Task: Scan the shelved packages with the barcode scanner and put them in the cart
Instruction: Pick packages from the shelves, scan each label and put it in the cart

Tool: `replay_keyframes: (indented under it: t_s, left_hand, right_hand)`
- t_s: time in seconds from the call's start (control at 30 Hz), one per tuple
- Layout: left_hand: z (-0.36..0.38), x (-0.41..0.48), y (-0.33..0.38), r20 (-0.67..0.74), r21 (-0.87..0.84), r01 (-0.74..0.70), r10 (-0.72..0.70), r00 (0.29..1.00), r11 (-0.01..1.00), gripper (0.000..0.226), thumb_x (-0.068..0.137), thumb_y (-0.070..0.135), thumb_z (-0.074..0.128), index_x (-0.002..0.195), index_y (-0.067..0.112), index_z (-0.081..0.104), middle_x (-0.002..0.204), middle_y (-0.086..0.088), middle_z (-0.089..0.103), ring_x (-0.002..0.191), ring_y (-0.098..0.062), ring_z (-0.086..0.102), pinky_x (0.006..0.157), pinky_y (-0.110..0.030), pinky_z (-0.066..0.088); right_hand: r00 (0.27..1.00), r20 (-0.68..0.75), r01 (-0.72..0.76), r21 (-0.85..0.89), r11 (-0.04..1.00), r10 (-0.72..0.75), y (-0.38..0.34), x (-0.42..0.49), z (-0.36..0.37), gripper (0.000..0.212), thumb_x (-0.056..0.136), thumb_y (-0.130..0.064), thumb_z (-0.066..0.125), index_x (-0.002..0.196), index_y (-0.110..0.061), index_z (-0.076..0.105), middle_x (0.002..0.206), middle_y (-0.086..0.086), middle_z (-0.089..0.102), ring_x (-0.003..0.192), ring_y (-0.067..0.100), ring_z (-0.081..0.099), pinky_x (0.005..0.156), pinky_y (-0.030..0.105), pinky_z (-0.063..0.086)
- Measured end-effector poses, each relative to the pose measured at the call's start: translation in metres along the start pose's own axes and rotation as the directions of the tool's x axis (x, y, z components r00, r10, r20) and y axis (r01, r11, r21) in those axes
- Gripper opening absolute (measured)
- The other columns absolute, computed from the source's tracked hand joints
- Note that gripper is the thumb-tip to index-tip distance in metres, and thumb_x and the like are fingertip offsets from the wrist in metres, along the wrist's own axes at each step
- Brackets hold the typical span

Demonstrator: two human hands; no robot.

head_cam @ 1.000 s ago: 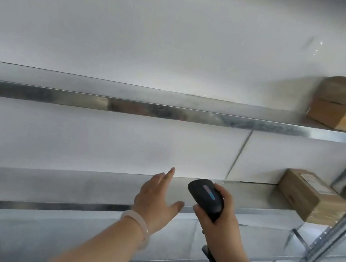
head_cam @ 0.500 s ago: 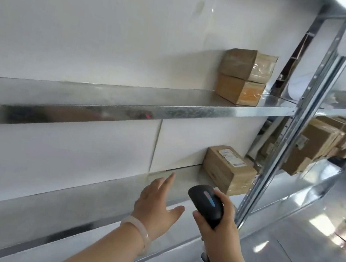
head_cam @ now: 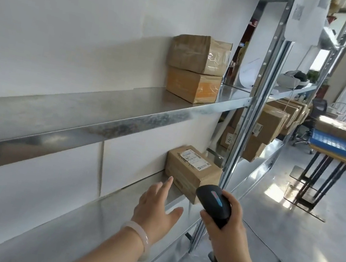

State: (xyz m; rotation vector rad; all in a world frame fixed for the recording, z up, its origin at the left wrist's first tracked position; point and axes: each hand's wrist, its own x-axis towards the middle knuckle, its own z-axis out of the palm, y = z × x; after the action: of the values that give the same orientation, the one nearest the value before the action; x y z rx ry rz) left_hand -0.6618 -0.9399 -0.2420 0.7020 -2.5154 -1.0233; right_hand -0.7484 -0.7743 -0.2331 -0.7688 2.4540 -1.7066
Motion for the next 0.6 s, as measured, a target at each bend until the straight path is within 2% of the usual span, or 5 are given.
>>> replay_keyframes:
  t_s: [0.07, 0.13, 0.23, 0.4, 0.6]
  left_hand:
    - [0.008, 0.015, -0.001, 0.015, -0.019, 0.005, -0.005, 1.0, 1.0, 0.079, 0.093, 0.049, 0.057, 0.154, 0.042, 0.007, 0.157, 0.006, 0.022, 0.146, -0.017, 0.018, 0.117, -0.038, 0.028]
    - [0.017, 0.03, -0.001, 0.033, -0.028, 0.011, -0.011, 0.999, 1.0, 0.079, 0.093, 0.049, 0.056, 0.154, 0.042, 0.007, 0.157, 0.006, 0.022, 0.146, -0.017, 0.018, 0.117, -0.038, 0.028]
    - [0.032, 0.057, 0.0, 0.046, -0.031, 0.029, -0.028, 0.999, 0.999, 0.079, 0.093, 0.05, 0.056, 0.154, 0.042, 0.007, 0.158, 0.006, 0.022, 0.146, -0.018, 0.017, 0.118, -0.038, 0.028]
    - [0.064, 0.11, 0.005, 0.007, -0.059, 0.088, -0.088, 0.996, 0.994, 0.081, 0.091, 0.049, 0.06, 0.155, 0.04, 0.01, 0.158, 0.003, 0.024, 0.147, -0.018, 0.017, 0.119, -0.036, 0.024]
    - [0.105, 0.168, 0.015, -0.025, -0.153, 0.228, -0.235, 0.972, 0.961, 0.08, 0.091, 0.048, 0.061, 0.154, 0.043, 0.012, 0.161, 0.003, 0.018, 0.15, -0.017, 0.012, 0.12, -0.044, 0.023]
  right_hand:
    - [1.0, -0.009, -0.009, -0.029, 1.0, 0.009, 0.008, 0.011, -0.003, 0.062, 0.083, -0.024, 0.076, 0.119, -0.053, 0.034, 0.104, -0.027, 0.051, 0.084, 0.008, 0.061, 0.061, 0.018, 0.049]
    - [0.999, -0.032, -0.016, -0.042, 0.999, 0.015, 0.017, 0.027, -0.008, 0.062, 0.081, -0.025, 0.077, 0.119, -0.052, 0.036, 0.106, -0.029, 0.051, 0.09, 0.006, 0.06, 0.071, 0.026, 0.052]
    - [0.996, -0.075, -0.047, -0.014, 0.999, 0.046, 0.031, 0.057, -0.015, 0.061, 0.081, -0.023, 0.077, 0.118, -0.051, 0.037, 0.105, -0.026, 0.052, 0.084, 0.017, 0.062, 0.074, 0.036, 0.055]
    - [1.0, -0.007, -0.022, -0.043, 0.999, 0.021, 0.06, 0.116, -0.023, 0.061, 0.082, -0.023, 0.076, 0.127, -0.042, 0.04, 0.109, -0.02, 0.055, 0.094, 0.01, 0.058, 0.077, 0.025, 0.048]
    - [0.993, 0.116, -0.018, -0.053, 0.998, 0.024, 0.097, 0.196, -0.039, 0.063, 0.082, -0.023, 0.077, 0.132, -0.037, 0.04, 0.115, -0.014, 0.054, 0.1, 0.012, 0.056, 0.083, 0.026, 0.045]
